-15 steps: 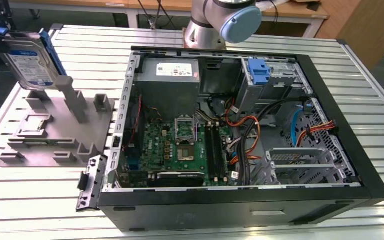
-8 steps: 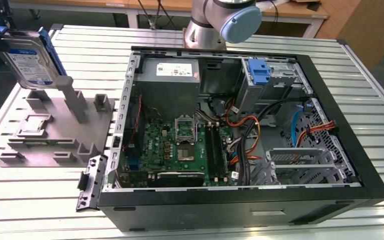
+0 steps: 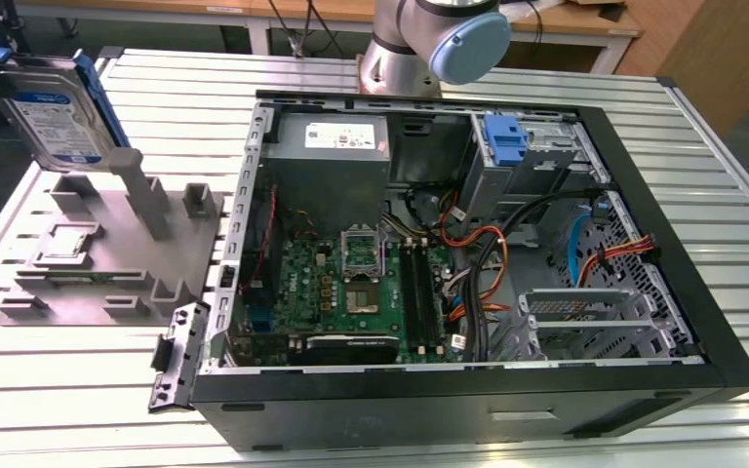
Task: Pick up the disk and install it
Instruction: 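Pick up the disk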
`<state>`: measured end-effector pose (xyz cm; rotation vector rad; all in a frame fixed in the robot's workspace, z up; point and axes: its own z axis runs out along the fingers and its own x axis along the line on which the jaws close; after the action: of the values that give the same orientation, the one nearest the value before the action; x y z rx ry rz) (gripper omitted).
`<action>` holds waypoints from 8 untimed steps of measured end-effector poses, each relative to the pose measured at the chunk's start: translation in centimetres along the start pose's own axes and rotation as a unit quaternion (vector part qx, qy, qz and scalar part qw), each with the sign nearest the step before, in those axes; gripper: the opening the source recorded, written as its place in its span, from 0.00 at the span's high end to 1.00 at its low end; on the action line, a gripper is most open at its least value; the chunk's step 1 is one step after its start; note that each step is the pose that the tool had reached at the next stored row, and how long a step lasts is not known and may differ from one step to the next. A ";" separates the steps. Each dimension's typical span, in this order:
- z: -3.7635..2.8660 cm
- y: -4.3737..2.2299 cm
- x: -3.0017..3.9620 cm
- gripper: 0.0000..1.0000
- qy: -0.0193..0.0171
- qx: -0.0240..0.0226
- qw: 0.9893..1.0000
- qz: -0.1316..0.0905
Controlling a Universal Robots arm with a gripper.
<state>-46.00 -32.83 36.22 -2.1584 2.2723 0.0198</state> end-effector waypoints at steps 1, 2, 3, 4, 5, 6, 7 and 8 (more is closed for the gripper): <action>-0.02 0.00 0.00 0.64 0.000 0.000 1.000 0.000; -0.04 0.00 0.00 0.64 0.000 0.000 1.000 0.000; -0.07 0.00 0.00 0.64 0.000 0.000 1.000 0.000; -0.09 -0.01 0.01 0.64 0.000 0.000 1.000 0.000; -0.11 -0.01 0.01 0.64 0.000 0.000 1.000 0.000; -0.13 -0.01 0.01 0.64 0.000 0.000 1.000 0.000; -0.14 -0.01 0.01 0.64 0.000 0.000 1.000 0.000; -0.16 -0.01 0.00 0.64 0.000 0.000 1.000 0.000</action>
<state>-45.99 -32.83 36.38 -2.1585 2.2721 0.0199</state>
